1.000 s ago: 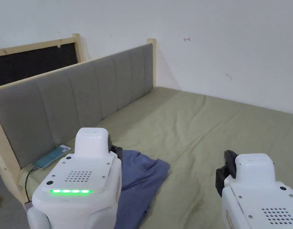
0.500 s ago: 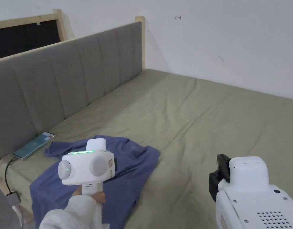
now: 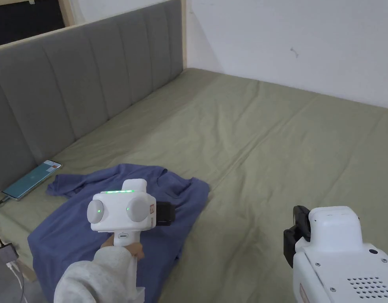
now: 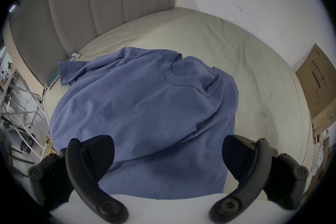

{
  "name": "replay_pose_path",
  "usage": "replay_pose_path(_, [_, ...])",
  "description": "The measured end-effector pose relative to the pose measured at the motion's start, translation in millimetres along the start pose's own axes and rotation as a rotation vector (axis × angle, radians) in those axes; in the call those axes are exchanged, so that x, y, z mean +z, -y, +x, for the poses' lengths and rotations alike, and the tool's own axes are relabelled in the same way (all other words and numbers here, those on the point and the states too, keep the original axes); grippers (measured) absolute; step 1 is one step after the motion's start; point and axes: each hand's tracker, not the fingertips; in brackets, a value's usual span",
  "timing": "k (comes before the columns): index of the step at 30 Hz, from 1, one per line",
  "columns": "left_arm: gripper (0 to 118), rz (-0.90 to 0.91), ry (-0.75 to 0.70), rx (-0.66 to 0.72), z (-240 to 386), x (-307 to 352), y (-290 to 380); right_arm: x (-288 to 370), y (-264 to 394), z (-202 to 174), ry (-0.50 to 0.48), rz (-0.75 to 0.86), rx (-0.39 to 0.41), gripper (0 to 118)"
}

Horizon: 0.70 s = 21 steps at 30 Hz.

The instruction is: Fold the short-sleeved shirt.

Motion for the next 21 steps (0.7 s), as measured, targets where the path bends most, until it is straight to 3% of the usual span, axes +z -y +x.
replay_pose_path(1, [117, -0.017, -0.006, -0.018, 2.7, -7.8, 0.6, -2.0, 1.4, -0.1, 0.001, -0.008, -0.001, 0])
replay_pose_path(4, [94, -0.125, -0.033, -0.032, 6.3, -36.0, 6.2, -7.3, 6.5, 0.5, 0.007, -0.036, 0.004, 0])
replay_pose_path(8, [85, -0.114, -0.062, -0.012, 11.1, -42.1, 10.4, -15.0, 12.2, 4.3, 0.017, -0.074, 0.006, 0])
replay_pose_path(9, [75, -0.106, -0.065, -0.021, 12.1, -39.7, 10.1, -16.7, 13.2, 5.3, 0.020, -0.081, 0.000, 0])
replay_pose_path(10, [57, -0.090, -0.061, -0.030, 12.3, -37.9, 9.9, -19.1, 14.2, 6.8, 0.022, -0.091, -0.011, 0])
replay_pose_path(11, [27, -0.067, -0.079, -0.032, 9.6, -36.2, 10.6, -21.3, 14.9, 8.4, 0.020, -0.103, -0.027, 0])
replay_pose_path(12, [6, -0.055, -0.128, -0.025, 7.4, -36.0, 9.9, -22.6, 15.7, 9.6, 0.019, -0.112, -0.043, 0])
replay_pose_path(21, [6, -0.111, -0.026, 0.122, -13.4, -30.7, -0.8, -15.6, 16.1, 22.8, 0.051, -0.139, -0.109, 0])
